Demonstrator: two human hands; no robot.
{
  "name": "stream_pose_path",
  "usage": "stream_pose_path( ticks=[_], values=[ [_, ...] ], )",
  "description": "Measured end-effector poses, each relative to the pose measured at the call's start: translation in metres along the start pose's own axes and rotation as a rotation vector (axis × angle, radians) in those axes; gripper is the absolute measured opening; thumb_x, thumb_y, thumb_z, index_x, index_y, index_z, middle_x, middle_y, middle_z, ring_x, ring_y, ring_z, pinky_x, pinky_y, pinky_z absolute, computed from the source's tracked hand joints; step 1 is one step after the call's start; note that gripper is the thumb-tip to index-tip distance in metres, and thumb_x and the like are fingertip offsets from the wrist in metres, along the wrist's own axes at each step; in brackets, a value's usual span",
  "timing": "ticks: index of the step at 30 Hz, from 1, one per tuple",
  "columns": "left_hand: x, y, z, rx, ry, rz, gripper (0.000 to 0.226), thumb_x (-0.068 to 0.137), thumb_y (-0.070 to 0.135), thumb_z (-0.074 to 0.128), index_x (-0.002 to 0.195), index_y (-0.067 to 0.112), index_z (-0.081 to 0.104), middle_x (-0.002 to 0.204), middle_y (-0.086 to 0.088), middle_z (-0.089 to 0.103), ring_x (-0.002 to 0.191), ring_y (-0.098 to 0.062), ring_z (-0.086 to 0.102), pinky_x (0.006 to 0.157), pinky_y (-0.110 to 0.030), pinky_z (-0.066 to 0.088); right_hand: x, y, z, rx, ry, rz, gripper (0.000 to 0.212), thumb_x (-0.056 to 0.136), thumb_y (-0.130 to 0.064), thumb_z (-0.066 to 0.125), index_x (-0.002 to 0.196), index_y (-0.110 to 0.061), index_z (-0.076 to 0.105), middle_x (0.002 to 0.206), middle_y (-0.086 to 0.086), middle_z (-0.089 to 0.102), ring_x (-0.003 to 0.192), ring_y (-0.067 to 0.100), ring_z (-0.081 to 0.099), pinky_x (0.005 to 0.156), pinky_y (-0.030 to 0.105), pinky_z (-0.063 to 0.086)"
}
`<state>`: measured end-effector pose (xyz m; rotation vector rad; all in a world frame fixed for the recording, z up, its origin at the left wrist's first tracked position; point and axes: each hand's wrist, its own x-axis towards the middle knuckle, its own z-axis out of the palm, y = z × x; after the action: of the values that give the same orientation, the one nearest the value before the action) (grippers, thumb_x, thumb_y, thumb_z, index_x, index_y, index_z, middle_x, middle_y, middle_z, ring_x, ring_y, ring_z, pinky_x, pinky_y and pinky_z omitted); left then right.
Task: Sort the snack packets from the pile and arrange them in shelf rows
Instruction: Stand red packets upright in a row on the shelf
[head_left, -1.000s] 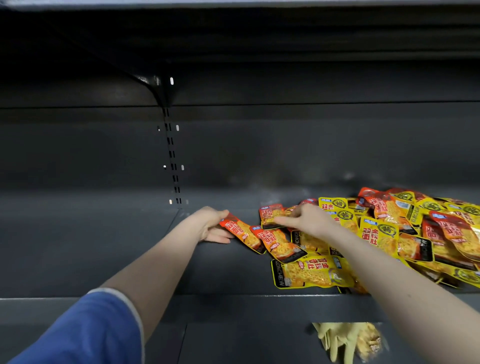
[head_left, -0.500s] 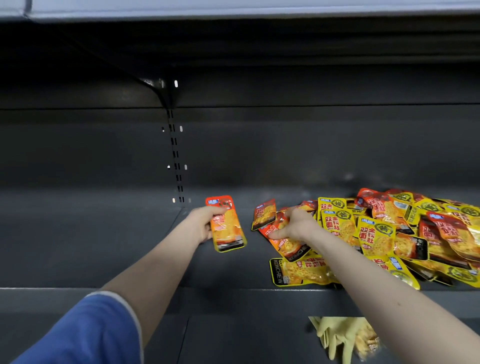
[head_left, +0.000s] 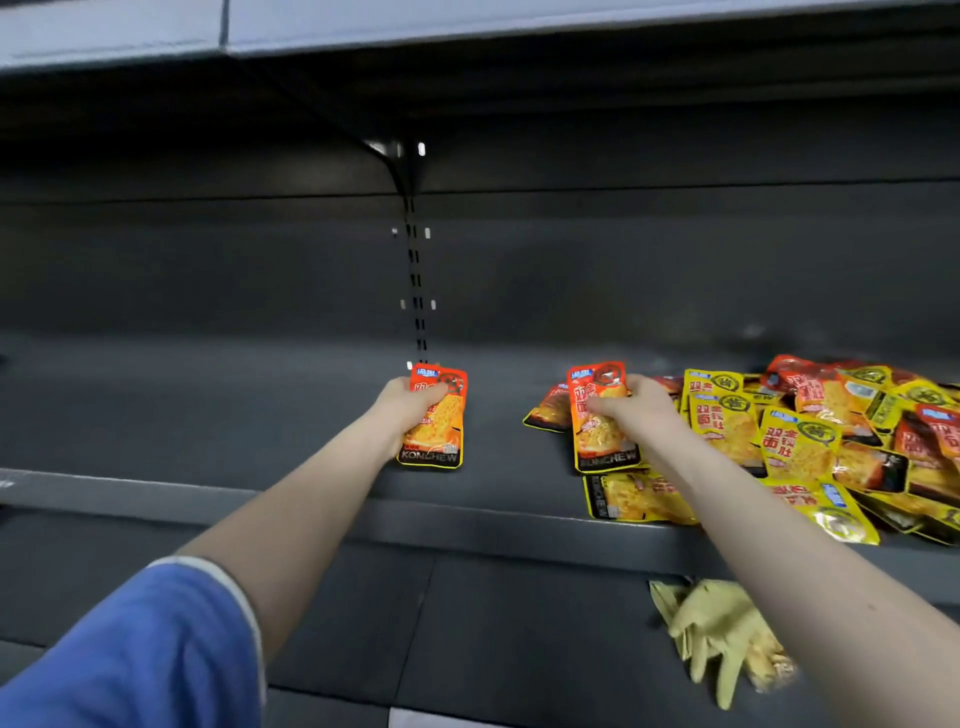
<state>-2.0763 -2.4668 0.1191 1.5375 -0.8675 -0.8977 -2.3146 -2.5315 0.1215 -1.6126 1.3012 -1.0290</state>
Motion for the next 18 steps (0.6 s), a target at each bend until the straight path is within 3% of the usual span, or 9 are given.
stream_pose_path(
  ticks=[3,5,7,11,15,18],
  values=[
    [-0.004,0.003,-0.039,-0.005,0.032,0.033,0.007,0.092,0.013,0.06,0.089,0.008,0.055,0.076,-0.009,0.062,0.049,-0.014,0.063,0.057,-0.03,0.053,-0.012,-0.015,0.033,0.026,-0.033,0.001,0.014,0.081,-0.007,0.069,0.091,-0.013,0.062,0.098,0.012,0.068,0.09,0.026,0.065,0.084,0.038,0.052],
    [-0.006,0.004,-0.074,-0.009,0.066,0.05,0.01,0.092,0.013,0.061,0.096,0.006,0.055,0.077,-0.009,0.062,0.057,-0.018,0.063,0.061,-0.032,0.053,-0.019,-0.029,0.062,0.052,-0.052,0.006,0.014,0.081,-0.006,0.07,0.091,-0.012,0.062,0.1,0.014,0.069,0.093,0.028,0.066,0.09,0.043,0.051],
    [-0.007,0.003,-0.115,-0.004,0.09,0.063,0.014,0.091,0.014,0.061,0.099,0.005,0.055,0.077,-0.009,0.062,0.059,-0.018,0.062,0.062,-0.032,0.052,-0.026,-0.044,0.097,0.088,-0.065,0.01,0.015,0.081,-0.006,0.07,0.094,-0.01,0.062,0.099,0.013,0.068,0.091,0.027,0.066,0.089,0.041,0.052],
    [-0.005,-0.006,-0.215,0.01,0.145,0.083,0.012,0.092,0.013,0.06,0.084,0.01,0.051,0.076,-0.007,0.059,0.062,-0.018,0.059,0.061,-0.03,0.05,-0.04,-0.077,0.187,0.124,-0.063,0.0,0.019,0.081,-0.006,0.07,0.097,-0.01,0.061,0.102,0.012,0.068,0.089,0.026,0.064,0.087,0.041,0.052],
    [0.008,-0.02,-0.321,-0.007,0.187,0.079,0.016,0.092,0.013,0.061,0.101,0.006,0.05,0.079,-0.008,0.06,0.065,-0.019,0.059,0.06,-0.031,0.05,-0.052,-0.11,0.284,0.162,-0.074,-0.01,0.026,0.082,-0.008,0.07,0.106,-0.006,0.061,0.101,0.009,0.066,0.089,0.025,0.064,0.073,0.036,0.051],
    [0.016,-0.027,-0.39,-0.006,0.225,0.055,0.015,0.091,0.014,0.061,0.101,0.006,0.052,0.081,-0.009,0.061,0.066,-0.02,0.06,0.062,-0.032,0.05,-0.057,-0.136,0.347,0.202,-0.097,-0.007,0.028,0.082,-0.006,0.069,0.109,-0.004,0.06,0.101,0.009,0.065,0.088,0.022,0.062,0.079,0.033,0.048]
  ],
)
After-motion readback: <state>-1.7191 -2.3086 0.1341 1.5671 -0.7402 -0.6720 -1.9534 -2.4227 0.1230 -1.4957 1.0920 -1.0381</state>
